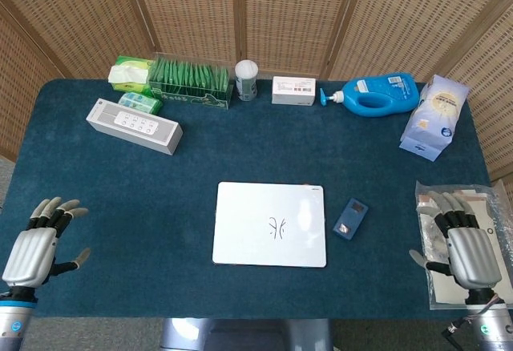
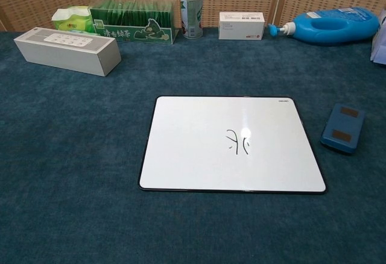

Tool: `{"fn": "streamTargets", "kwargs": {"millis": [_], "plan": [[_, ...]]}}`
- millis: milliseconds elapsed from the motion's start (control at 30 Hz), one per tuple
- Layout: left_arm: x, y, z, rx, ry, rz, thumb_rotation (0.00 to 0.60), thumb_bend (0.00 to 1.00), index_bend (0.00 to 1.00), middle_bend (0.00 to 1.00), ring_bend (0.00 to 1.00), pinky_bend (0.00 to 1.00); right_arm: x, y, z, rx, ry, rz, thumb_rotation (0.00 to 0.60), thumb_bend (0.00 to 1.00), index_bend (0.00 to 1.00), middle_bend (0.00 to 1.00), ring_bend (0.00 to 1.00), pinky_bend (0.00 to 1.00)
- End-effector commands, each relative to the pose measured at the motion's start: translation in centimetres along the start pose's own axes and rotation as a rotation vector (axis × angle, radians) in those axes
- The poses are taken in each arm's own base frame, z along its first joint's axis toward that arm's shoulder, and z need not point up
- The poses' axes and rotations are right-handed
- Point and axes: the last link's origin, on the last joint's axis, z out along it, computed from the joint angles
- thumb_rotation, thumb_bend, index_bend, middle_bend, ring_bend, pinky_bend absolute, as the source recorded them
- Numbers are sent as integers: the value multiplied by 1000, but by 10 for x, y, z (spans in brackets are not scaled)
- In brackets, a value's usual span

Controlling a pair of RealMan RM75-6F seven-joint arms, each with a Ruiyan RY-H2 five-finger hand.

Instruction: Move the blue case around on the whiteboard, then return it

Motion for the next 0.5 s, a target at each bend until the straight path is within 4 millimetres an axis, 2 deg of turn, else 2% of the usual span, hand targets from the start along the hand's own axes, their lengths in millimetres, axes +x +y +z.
{"fn": "streamTargets", "kwargs": {"millis": [33, 167, 300, 333, 400, 500], "plan": [[0, -3, 0, 9, 1, 1, 600, 333, 238, 195, 89, 0, -6, -18, 21, 87, -62, 51, 404, 176, 295, 197, 12, 0], [0, -5, 0, 16, -1, 3, 600, 333, 238, 195, 89, 0, -14, -32, 51, 148, -141, 42, 307, 163, 416, 236, 10, 0], [0, -5, 1, 17, -3, 2, 600, 333, 238, 195, 89, 0, -20, -41, 65, 166, -176, 55, 286, 159, 456, 227, 0, 0], [0, -5, 1, 16, -4, 2, 600, 332, 238, 195, 89, 0, -22, -43, 69, 170, -185, 60, 290, 159, 456, 226, 0, 0], [0, -4, 2, 14, -7, 5, 600, 333, 238, 195, 89, 0, -26, -52, 82, 199, -198, 52, 338, 160, 455, 225, 0, 0], [1, -4, 2, 15, -6, 8, 600, 332, 238, 195, 88, 0, -29, -55, 92, 220, -217, 10, 444, 185, 435, 215, 0, 0]]}}
